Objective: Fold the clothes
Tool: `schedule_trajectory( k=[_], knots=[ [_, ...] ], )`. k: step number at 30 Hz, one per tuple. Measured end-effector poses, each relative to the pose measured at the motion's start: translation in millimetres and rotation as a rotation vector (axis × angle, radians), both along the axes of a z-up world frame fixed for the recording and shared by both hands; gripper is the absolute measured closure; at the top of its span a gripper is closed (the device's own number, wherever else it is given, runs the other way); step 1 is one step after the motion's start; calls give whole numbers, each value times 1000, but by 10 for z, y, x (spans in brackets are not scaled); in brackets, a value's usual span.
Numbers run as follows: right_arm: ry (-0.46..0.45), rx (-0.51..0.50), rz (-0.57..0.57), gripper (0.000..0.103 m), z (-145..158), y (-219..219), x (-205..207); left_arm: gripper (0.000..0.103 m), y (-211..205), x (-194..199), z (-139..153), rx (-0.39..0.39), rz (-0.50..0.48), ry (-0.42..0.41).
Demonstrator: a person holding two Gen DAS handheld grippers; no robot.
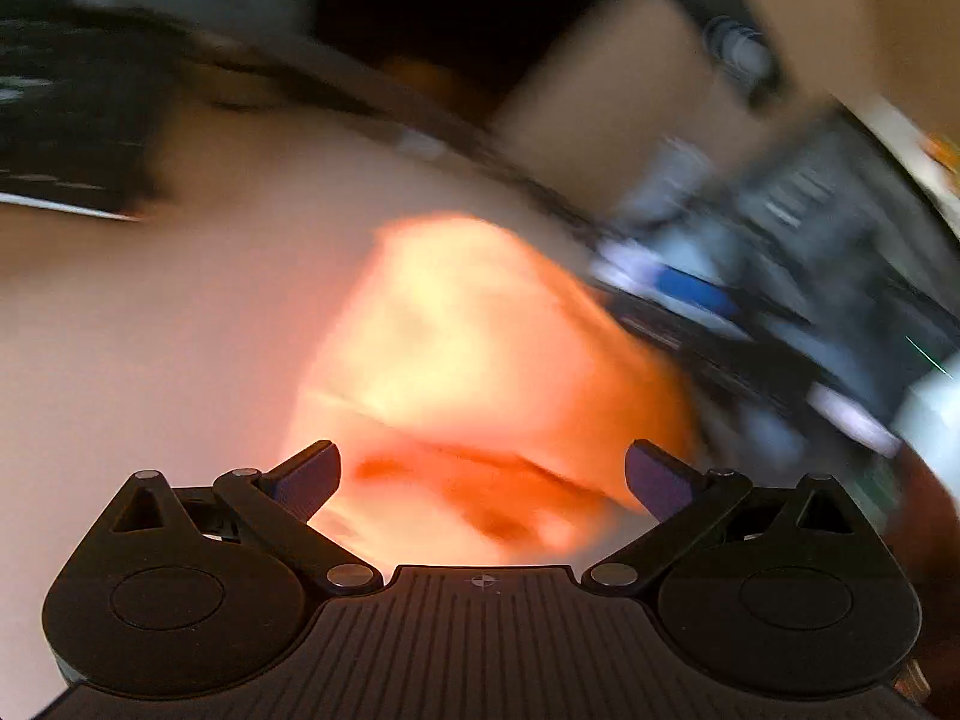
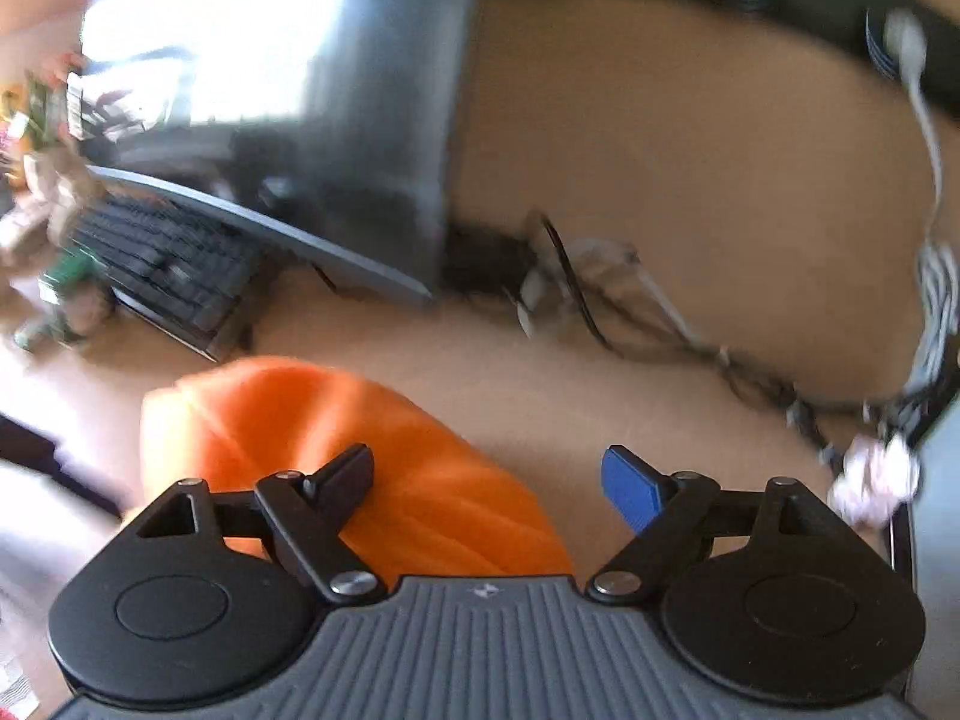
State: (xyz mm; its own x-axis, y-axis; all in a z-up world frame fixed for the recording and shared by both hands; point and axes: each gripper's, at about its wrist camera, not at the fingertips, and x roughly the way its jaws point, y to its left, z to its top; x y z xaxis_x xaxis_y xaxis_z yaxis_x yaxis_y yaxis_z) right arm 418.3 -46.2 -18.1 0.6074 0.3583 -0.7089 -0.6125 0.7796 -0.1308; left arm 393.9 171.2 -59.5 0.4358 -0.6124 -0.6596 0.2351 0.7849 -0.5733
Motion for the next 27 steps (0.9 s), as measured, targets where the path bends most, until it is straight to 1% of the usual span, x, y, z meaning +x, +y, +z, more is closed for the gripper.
schedule_trajectory(
  k=[1,2,3,6,8,10,11,13,14,15,18,19,20,21,22,23,24,26,27],
  knots=[
    [-22,-21,30,13,-11,34,-76,0,17,33,-27,37,48,4],
    [-44,-42,61,5,-22,68,-153,0,33,67,-55,74,97,8],
    [-67,-63,91,3,-33,102,-229,0,27,87,-86,107,125,12],
    [-133,-126,182,3,-66,203,-458,1,-114,62,-200,193,90,16],
    [-170,-176,227,3,-129,270,-570,1,-177,42,-230,239,72,2],
    [-174,-239,205,2,-328,314,-517,1,-231,27,-236,277,58,-19],
    [-180,-232,187,0,-360,301,-499,1,-258,20,-239,296,50,-30],
    [-187,-205,152,0,-396,267,-469,0,-312,5,-245,335,36,-50],
    [-181,-173,133,3,-355,230,-458,0,-340,-3,-248,354,29,-61],
    [-173,-143,113,12,-318,186,-432,0,-367,-11,-251,373,21,-71],
    [-129,-53,60,19,-225,51,-323,0,-413,-7,-261,395,11,-85],
    [-117,-37,45,22,-214,15,-283,0,-430,-9,-262,399,8,-89],
    [-117,-42,33,29,-224,-6,-252,0,-456,-20,-264,404,5,-94],
    [-118,-47,21,39,-235,-26,-222,0,-475,-22,-267,409,1,-100],
    [-123,-57,16,45,-245,-34,-200,0,-497,-23,-271,415,-5,-106],
    [-135,-68,26,52,-241,-26,-194,0,-522,-19,-274,421,-12,-112],
    [-152,-65,44,62,-179,-21,-210,0,-545,-14,-277,426,-20,-118],
    [-205,-51,102,70,70,3,-296,0,-575,4,-287,435,-40,-131],
    [-238,-69,148,70,201,43,-372,0,-591,12,-291,440,-49,-137]
  ],
)
